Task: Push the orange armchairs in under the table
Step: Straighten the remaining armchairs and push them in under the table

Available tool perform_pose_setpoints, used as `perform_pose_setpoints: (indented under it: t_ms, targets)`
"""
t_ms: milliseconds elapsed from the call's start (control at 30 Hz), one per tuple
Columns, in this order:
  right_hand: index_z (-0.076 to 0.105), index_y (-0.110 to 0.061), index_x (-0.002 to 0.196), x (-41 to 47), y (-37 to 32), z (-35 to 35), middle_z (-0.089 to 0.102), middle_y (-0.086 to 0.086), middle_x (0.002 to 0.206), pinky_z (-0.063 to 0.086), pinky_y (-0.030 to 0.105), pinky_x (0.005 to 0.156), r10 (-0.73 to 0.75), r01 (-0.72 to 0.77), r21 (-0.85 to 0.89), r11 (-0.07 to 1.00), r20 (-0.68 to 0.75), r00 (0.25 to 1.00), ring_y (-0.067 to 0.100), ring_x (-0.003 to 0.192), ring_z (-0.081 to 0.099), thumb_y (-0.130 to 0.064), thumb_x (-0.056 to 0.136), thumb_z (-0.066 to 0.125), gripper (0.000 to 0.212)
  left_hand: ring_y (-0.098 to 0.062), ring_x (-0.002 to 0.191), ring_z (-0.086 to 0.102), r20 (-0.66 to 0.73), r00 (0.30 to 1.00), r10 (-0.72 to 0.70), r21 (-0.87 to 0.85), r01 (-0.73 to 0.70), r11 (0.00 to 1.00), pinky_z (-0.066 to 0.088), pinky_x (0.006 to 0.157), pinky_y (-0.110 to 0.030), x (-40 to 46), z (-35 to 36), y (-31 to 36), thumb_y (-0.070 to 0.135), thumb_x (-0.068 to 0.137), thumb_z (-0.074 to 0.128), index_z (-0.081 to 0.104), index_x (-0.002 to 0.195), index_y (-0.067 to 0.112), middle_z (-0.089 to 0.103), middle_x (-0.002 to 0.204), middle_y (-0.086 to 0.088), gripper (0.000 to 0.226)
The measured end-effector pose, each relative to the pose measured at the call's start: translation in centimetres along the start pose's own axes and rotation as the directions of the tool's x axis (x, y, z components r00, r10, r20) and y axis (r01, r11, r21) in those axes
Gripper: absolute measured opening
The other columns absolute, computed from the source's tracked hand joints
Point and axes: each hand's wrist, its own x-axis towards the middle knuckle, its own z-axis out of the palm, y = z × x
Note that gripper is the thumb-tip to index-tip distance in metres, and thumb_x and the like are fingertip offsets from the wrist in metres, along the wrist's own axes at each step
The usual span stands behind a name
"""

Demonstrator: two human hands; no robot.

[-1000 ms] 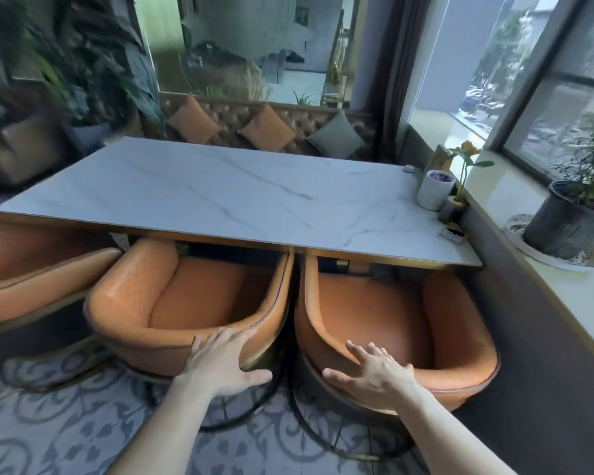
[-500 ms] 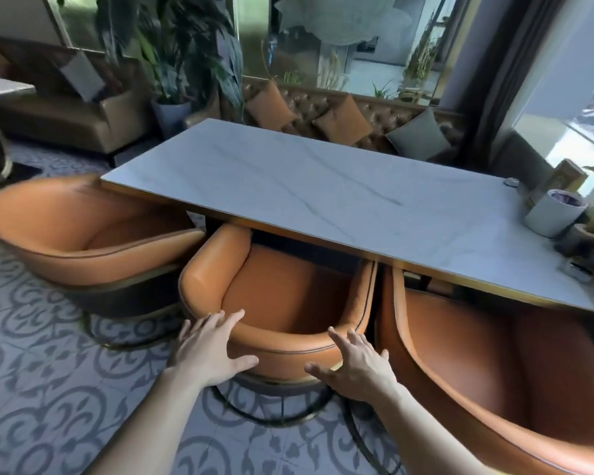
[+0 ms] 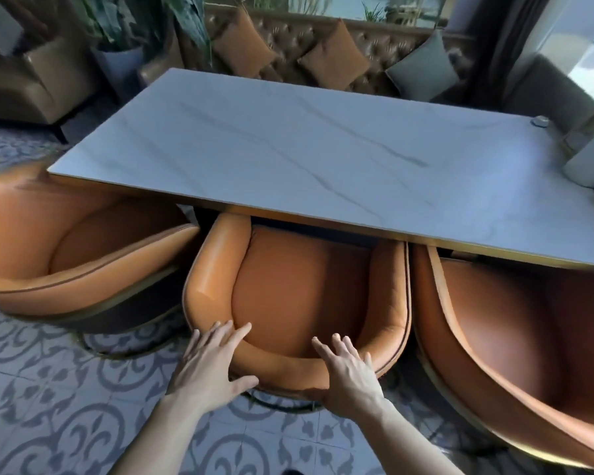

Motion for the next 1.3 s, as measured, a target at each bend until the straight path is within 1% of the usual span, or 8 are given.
perform_pose_setpoints:
  t_ms: [100,200,333,467,767,933,1100,1300]
  targets:
    - [0.010,-0.039,0.160,0.6,-0.2,1.4,0.007,0.010,0.169,0.020,0.062,0.120,0.059,-0.061,0.037,0.997,0.044,0.997,0.030,0.155,0.001,-0.065,0.081,0.073,0.105,-0.015,0.149,0.002,0.065,0.994,0.082,0.009,-0.083,0.997,0.002,0.121,-0.043,2.2,1.2,-1.4,0.075,0.076,0.058,0.005,0.151,0.045,0.011,0.163,0.005,0.098]
    - [0.015,-0.040,0.159,0.7,-0.3,2.7,0.014,0.011,0.167,0.025,0.060,0.119,0.123,-0.125,0.057,0.991,0.037,0.992,0.030,0.154,0.007,-0.056,0.081,0.078,0.102,-0.015,0.149,0.004,0.120,0.978,0.168,0.017,-0.171,0.985,0.002,0.121,-0.042,4.1,2.6,-2.4,0.075,0.074,0.061,0.007,0.151,0.046,0.012,0.163,0.006,0.098]
    - [0.029,-0.037,0.156,0.9,-1.0,4.6,0.034,0.007,0.155,0.035,0.055,0.113,0.170,-0.166,0.052,0.985,-0.077,0.982,0.030,0.147,0.020,-0.055,0.078,0.081,0.096,-0.014,0.148,0.008,0.212,0.946,0.245,0.019,-0.255,0.967,0.001,0.121,-0.043,5.8,4.2,-3.3,0.072,0.077,0.061,0.012,0.150,0.047,0.016,0.162,0.009,0.091]
    - [0.037,-0.032,0.155,0.9,-1.4,5.4,0.039,0.010,0.151,0.035,0.055,0.110,0.188,-0.182,0.056,0.982,-0.162,0.969,0.033,0.144,0.025,-0.046,0.082,0.081,0.087,-0.011,0.145,0.019,0.221,0.929,0.296,0.001,-0.303,0.953,0.006,0.120,-0.040,6.2,5.5,-4.3,0.072,0.079,0.057,0.024,0.146,0.050,0.029,0.157,0.015,0.078]
    - [0.035,-0.030,0.155,1.1,-0.7,6.2,0.038,0.019,0.154,0.035,0.062,0.110,0.155,-0.151,0.035,0.988,-0.174,0.973,0.041,0.147,0.023,-0.046,0.086,0.076,0.081,-0.012,0.143,0.026,0.182,0.928,0.325,0.035,-0.336,0.941,0.014,0.119,-0.041,6.0,5.9,-4.3,0.074,0.082,0.048,0.027,0.147,0.047,0.036,0.153,0.015,0.073]
    - [0.031,-0.032,0.155,1.3,0.4,6.4,0.033,0.019,0.155,0.031,0.063,0.113,0.124,-0.120,0.033,0.992,-0.178,0.976,0.041,0.149,0.019,-0.040,0.091,0.071,0.076,-0.011,0.143,0.028,0.157,0.933,0.325,0.074,-0.339,0.938,0.017,0.119,-0.041,5.9,6.6,-4.0,0.082,0.076,0.025,0.027,0.147,0.047,0.037,0.152,0.017,0.079]
    - [0.031,-0.031,0.155,1.6,2.2,6.1,0.032,0.022,0.156,0.029,0.064,0.114,0.089,-0.083,0.038,0.996,-0.179,0.980,0.042,0.149,0.018,-0.041,0.094,0.068,0.073,-0.011,0.141,0.032,0.136,0.941,0.309,0.092,-0.323,0.942,0.020,0.118,-0.042,5.9,7.3,-2.9,0.085,0.077,0.015,0.031,0.146,0.047,0.041,0.149,0.018,0.080]
    - [0.031,-0.031,0.155,1.6,2.2,6.0,0.031,0.024,0.157,0.027,0.065,0.114,0.081,-0.075,0.043,0.996,-0.162,0.983,0.043,0.149,0.017,-0.044,0.094,0.067,0.072,-0.013,0.139,0.035,0.129,0.957,0.260,0.093,-0.273,0.957,0.021,0.117,-0.043,5.1,7.5,-2.4,0.082,0.080,0.018,0.038,0.144,0.044,0.046,0.147,0.014,0.077]
